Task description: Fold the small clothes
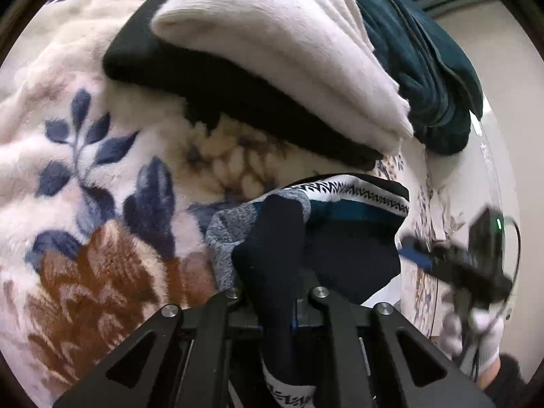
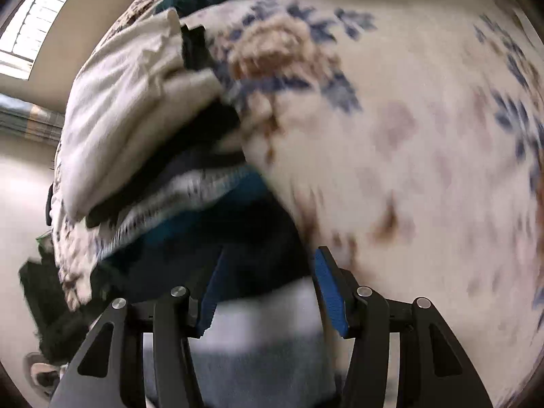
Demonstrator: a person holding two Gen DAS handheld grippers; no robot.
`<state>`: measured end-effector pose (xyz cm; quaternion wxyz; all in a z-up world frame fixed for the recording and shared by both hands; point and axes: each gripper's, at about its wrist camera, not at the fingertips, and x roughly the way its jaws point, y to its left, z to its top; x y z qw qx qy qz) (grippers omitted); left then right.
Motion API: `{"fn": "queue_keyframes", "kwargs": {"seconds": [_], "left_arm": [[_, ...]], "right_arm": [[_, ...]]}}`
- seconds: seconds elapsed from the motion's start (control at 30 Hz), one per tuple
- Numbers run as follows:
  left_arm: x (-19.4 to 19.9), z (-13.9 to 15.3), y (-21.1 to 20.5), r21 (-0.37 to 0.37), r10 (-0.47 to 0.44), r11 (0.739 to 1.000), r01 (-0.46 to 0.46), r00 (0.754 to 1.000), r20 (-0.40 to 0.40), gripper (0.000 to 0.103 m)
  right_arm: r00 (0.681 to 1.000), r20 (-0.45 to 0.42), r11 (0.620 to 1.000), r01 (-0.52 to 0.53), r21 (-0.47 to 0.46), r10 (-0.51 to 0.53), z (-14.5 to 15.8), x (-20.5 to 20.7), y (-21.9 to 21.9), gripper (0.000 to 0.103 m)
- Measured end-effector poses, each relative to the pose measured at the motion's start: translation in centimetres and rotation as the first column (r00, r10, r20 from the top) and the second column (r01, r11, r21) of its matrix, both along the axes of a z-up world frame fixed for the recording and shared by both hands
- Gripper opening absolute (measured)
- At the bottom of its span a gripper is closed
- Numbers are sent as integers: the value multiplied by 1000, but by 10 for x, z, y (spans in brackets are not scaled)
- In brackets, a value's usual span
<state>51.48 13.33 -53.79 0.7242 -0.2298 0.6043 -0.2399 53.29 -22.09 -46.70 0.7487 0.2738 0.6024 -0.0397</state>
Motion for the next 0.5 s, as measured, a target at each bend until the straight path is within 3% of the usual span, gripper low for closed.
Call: {"fn": "queue_keyframes", "kwargs": {"seconds": [0.07,0.13,0.17,0.2,0.27,0.37,0.43,0.5], "left_arm": [[3,0,-4,-2,-11,1000,11,1000,2,8],[7,-2,-6,-1,-19,1000,19,1000,-2,9],[10,-5,-6,-3,-23,1000,23,1000,-5,12],[13,-9,-8,-9,-34,999,34,999,-13,12],[20,-9,-6,-25,-31,999,30,999,-40,15],[13,7,5,-61,10,998,-13,999,-42,41],[-1,20,19,-80,71,994,-74,997,-42,63],[-24,28,26,-107,120,986,-126,991,-63,65]], "right_arm": [[998,18,998,-64,12,64,-6,22,6,53],[995,43,991,-88,-97,93,-8,45,5,24],[998,5,982,-64,-178,66,-14,53,-1,24],[998,-38,979,-47,-197,41,-21,59,-8,25],[997,-78,989,-19,-145,8,-29,64,-15,25],[999,-47,993,-33,-117,27,-3,52,-8,33],[999,-24,994,-37,-102,34,14,32,-5,51],[1000,-9,997,-27,-71,26,24,9,-4,52]]}}
